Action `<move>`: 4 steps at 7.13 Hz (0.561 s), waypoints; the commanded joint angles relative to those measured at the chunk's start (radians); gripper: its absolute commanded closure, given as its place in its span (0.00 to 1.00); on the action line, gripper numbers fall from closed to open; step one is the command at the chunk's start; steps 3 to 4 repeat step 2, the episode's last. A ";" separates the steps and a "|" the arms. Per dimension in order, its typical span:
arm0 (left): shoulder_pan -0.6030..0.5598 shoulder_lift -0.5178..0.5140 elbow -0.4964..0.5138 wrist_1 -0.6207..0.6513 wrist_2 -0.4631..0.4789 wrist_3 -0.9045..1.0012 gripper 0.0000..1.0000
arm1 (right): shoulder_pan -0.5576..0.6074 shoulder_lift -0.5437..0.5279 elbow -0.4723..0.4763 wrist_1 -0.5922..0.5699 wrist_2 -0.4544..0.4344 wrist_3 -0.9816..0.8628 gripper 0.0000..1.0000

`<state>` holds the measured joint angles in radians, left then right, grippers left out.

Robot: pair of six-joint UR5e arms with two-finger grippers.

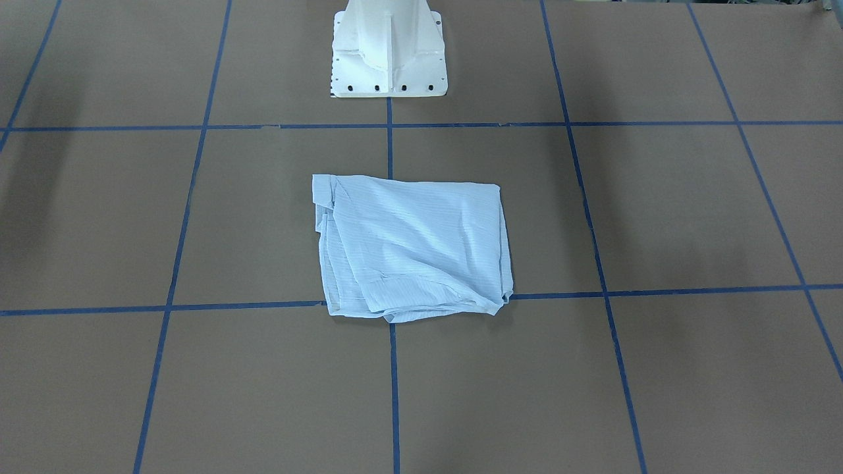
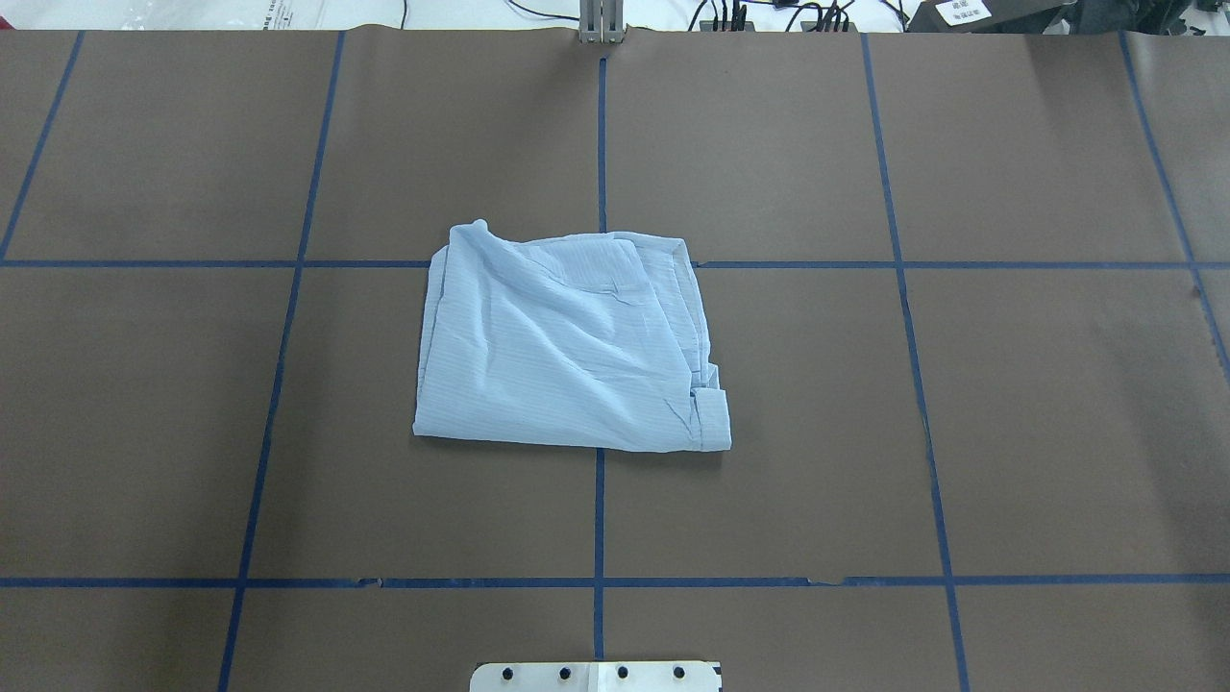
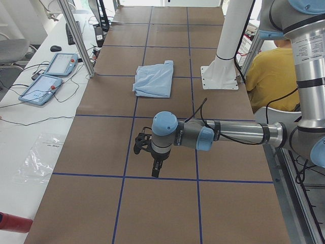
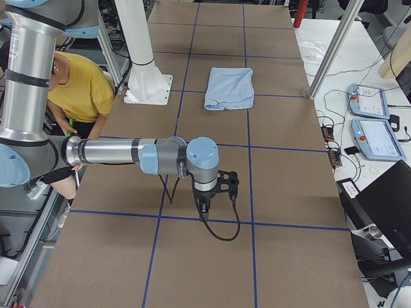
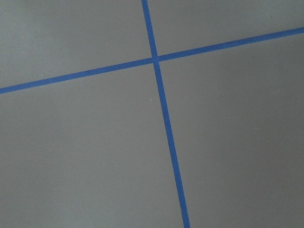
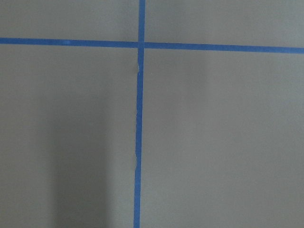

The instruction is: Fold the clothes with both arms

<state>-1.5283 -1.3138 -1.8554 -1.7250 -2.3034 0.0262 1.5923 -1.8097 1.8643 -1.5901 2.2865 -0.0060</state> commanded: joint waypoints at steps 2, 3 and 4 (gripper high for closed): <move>0.000 -0.004 0.002 -0.001 -0.001 0.000 0.00 | -0.002 0.000 -0.023 0.030 -0.002 -0.003 0.00; 0.000 -0.004 0.002 -0.001 -0.001 0.000 0.00 | -0.002 0.000 -0.023 0.030 -0.002 -0.003 0.00; 0.000 -0.004 0.002 -0.001 -0.001 0.000 0.00 | -0.002 0.000 -0.023 0.030 -0.002 -0.003 0.00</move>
